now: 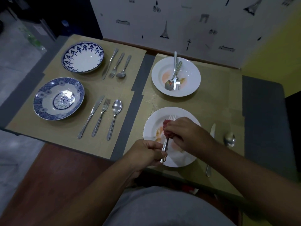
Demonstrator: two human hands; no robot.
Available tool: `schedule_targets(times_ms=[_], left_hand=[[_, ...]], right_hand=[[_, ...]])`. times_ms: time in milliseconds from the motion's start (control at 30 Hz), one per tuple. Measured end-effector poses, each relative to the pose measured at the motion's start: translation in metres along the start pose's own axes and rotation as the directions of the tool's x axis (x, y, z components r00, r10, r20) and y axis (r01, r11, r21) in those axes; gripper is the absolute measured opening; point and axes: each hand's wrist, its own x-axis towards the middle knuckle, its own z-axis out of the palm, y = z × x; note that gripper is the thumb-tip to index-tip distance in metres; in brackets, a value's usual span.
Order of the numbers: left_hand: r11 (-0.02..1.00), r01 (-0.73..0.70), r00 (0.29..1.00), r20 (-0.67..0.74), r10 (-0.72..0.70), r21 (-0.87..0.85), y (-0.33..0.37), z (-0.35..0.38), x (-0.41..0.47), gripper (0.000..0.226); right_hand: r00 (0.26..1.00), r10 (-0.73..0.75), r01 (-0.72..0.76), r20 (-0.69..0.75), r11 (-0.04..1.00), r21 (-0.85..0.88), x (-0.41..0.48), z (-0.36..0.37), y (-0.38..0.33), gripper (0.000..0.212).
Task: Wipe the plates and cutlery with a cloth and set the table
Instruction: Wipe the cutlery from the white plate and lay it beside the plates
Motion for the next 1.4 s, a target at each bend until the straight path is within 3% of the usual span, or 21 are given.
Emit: schedule_targets(times_ms=[67,233,367,500,700,833,1067,1300,1400], left_hand=[[1.000,-0.003,1.000,0.010,0.003,0.003,-0.001,-0.001,0.000,0.017],[0.999,0.048,0.993,0.111,-0.047,-0.006,0.005,-0.004,0.002,0.018],[0.998,0.050,0.986,0.161,-0.044,-0.031,0.011,-0.005,0.009,0.017],[0.997,0.051,0.986,0.161,-0.041,-0.056,0.015,-0.006,0.014,0.031],[0.997,0.075,0.989,0.132,-0.074,-0.005,0.020,-0.004,0.025,0.032],[0.988,0.151,0.988,0.024,-0.151,-0.011,0.026,0.003,0.028,0.038],[0.967,0.254,0.967,-0.016,-0.254,0.009,0.032,0.005,0.027,0.014],[0.983,0.107,0.994,0.017,-0.111,0.148,0.028,-0.001,0.027,0.029],[0.992,0.051,0.995,0.075,-0.060,0.118,0.027,-0.004,0.025,0.023]], right_hand=[[0.999,0.046,-0.046,0.018,0.999,-0.008,0.006,-0.005,0.011,0.023],[0.943,0.313,-0.319,-0.111,0.947,-0.038,0.014,-0.015,0.040,0.036],[0.947,0.275,-0.280,-0.164,0.960,-0.007,0.016,-0.023,0.032,0.033],[0.943,0.269,-0.266,-0.195,0.963,0.038,0.013,-0.025,0.019,0.034],[0.938,0.323,-0.318,-0.125,0.946,0.060,0.003,-0.021,0.011,0.033],[0.927,0.368,-0.364,-0.066,0.929,0.066,-0.005,-0.018,0.009,0.032],[0.929,0.368,-0.364,-0.047,0.928,0.078,-0.005,-0.015,-0.001,0.031],[0.942,0.334,-0.330,-0.039,0.940,0.082,-0.002,-0.013,-0.005,0.034],[0.941,0.335,-0.329,-0.051,0.940,0.092,-0.001,-0.012,-0.005,0.034]])
